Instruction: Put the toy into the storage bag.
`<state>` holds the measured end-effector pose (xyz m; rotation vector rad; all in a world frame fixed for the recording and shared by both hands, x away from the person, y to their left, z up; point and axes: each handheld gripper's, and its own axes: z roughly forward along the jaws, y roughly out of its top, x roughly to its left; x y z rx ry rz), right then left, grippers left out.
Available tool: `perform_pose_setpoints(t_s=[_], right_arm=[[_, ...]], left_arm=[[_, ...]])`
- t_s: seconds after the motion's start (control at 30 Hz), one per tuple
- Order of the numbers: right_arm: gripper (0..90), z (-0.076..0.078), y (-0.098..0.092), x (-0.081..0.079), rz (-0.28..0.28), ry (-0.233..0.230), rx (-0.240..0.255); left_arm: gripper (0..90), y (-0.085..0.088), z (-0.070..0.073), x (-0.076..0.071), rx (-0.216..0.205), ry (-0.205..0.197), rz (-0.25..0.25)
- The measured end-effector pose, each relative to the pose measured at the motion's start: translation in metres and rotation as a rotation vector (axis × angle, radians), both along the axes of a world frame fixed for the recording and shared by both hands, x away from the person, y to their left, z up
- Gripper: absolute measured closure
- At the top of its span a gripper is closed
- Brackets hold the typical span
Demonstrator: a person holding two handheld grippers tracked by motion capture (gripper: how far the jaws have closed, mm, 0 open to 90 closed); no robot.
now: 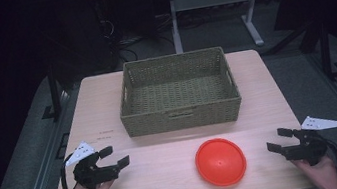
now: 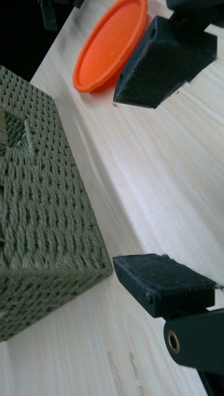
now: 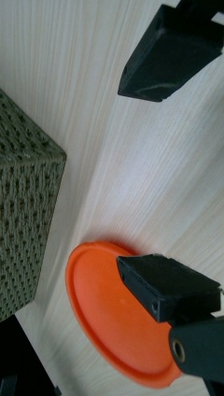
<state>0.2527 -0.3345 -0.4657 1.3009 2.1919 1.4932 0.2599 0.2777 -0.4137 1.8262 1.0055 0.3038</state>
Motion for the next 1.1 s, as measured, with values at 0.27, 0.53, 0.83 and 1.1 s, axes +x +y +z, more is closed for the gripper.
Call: perform_pose_setpoints(t_s=[0.27, 0.53, 0.83, 1.1], right_arm=[[13.9, 0.018, 0.035, -0.004, 0.080, 0.001, -0.048], [14.0, 0.030, 0.074, 0.006, 0.197, 0.043, -0.083], [17.7, 0.021, 0.079, 0.041, 0.241, 0.192, -0.055], [32.0, 0.016, 0.095, 0.047, 0.291, 0.246, -0.142]], left_arm=[[17.1, -0.003, -0.006, 0.004, -0.004, 0.027, -0.023], [17.2, -0.007, -0.008, 0.005, -0.014, 0.046, -0.046], [17.4, -0.010, -0.010, 0.006, -0.009, 0.074, -0.060], [17.4, -0.013, -0.012, 0.007, -0.002, 0.089, -0.074]])
